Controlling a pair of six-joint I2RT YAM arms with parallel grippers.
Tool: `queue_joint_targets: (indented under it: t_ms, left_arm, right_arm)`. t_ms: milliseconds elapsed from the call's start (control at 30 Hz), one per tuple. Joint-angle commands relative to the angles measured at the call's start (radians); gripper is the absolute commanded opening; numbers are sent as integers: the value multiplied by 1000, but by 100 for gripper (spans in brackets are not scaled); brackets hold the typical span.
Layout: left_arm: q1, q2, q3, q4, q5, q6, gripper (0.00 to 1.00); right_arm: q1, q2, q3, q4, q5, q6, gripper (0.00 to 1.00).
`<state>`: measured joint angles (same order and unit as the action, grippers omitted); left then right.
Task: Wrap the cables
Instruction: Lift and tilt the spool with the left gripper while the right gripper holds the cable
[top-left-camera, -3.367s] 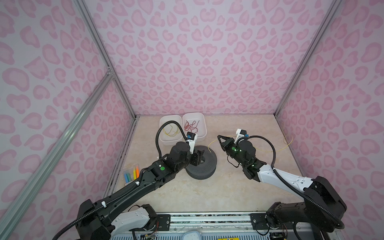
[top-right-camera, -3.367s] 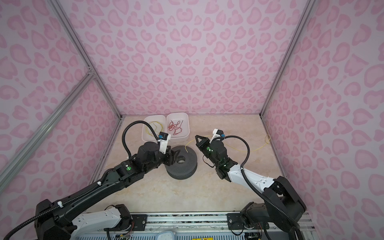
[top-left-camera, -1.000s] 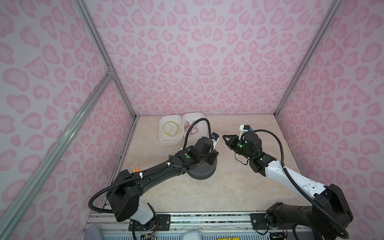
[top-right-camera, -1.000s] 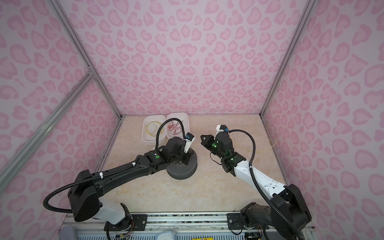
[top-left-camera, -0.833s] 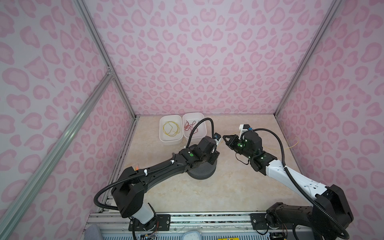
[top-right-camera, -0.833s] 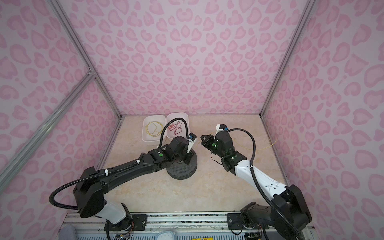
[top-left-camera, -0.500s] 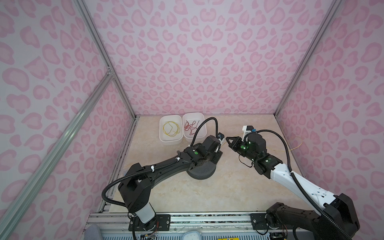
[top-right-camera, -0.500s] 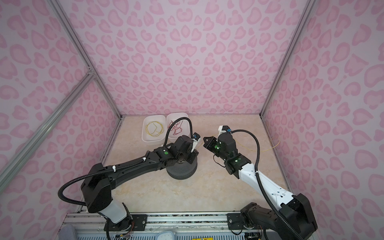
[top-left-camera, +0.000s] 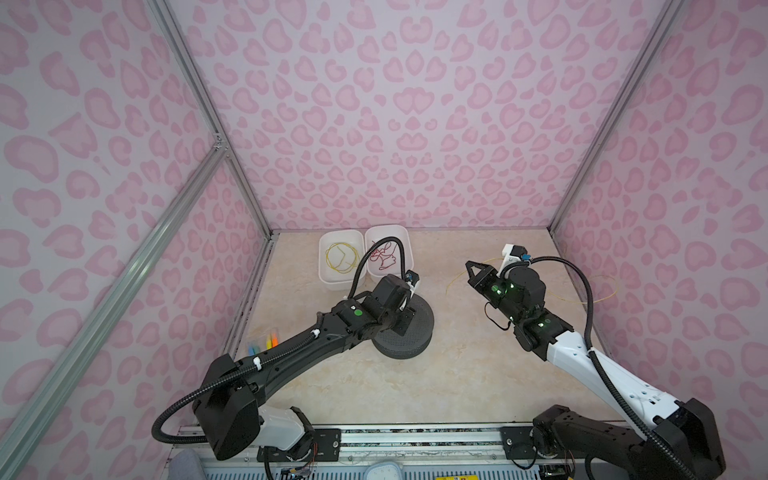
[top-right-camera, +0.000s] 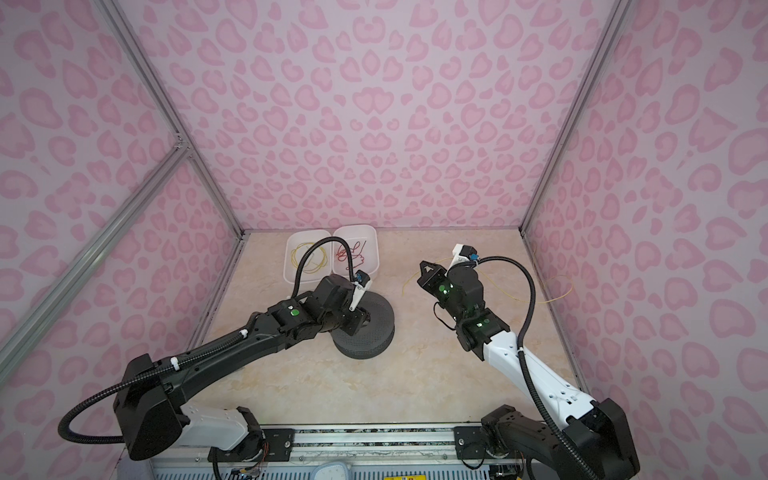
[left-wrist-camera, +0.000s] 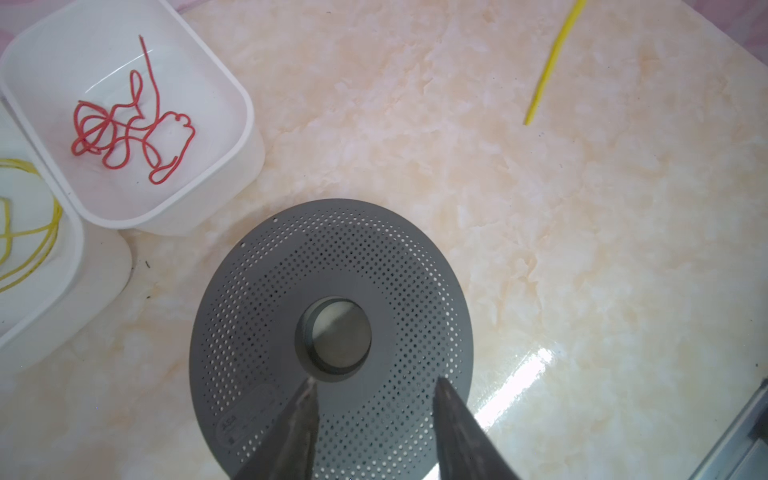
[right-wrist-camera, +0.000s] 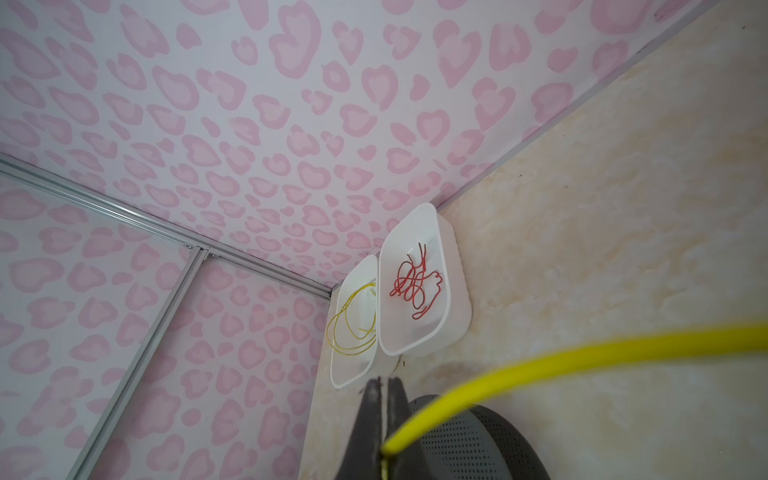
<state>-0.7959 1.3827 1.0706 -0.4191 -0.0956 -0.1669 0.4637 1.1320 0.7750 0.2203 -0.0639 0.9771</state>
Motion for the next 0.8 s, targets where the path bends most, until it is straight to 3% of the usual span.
queue_joint_targets:
  t_ms: [0, 167, 367, 433, 633, 767]
  left_arm:
    - [80, -40, -69, 34, -10, -144, 57]
    - [243, -126, -238, 121, 38, -328, 68]
    - [385, -126, -333, 260, 342, -363, 80]
    - [400, -104, -349, 312, 426, -374, 82]
    - [443, -28, -400, 451, 543, -423, 82]
    - [444, 11, -406, 488, 563, -424, 78]
  right_arm:
    - [1, 1, -15, 27, -36, 5, 0]
    - [0, -7, -48, 43, -54, 18, 0]
    - [-1, -25, -66, 57, -45, 10, 0]
    - [-1, -29, -75, 64, -41, 13, 0]
    - [-4, -35, -87, 79, -46, 24, 0]
    - [-4, -36, -82, 72, -45, 21, 0]
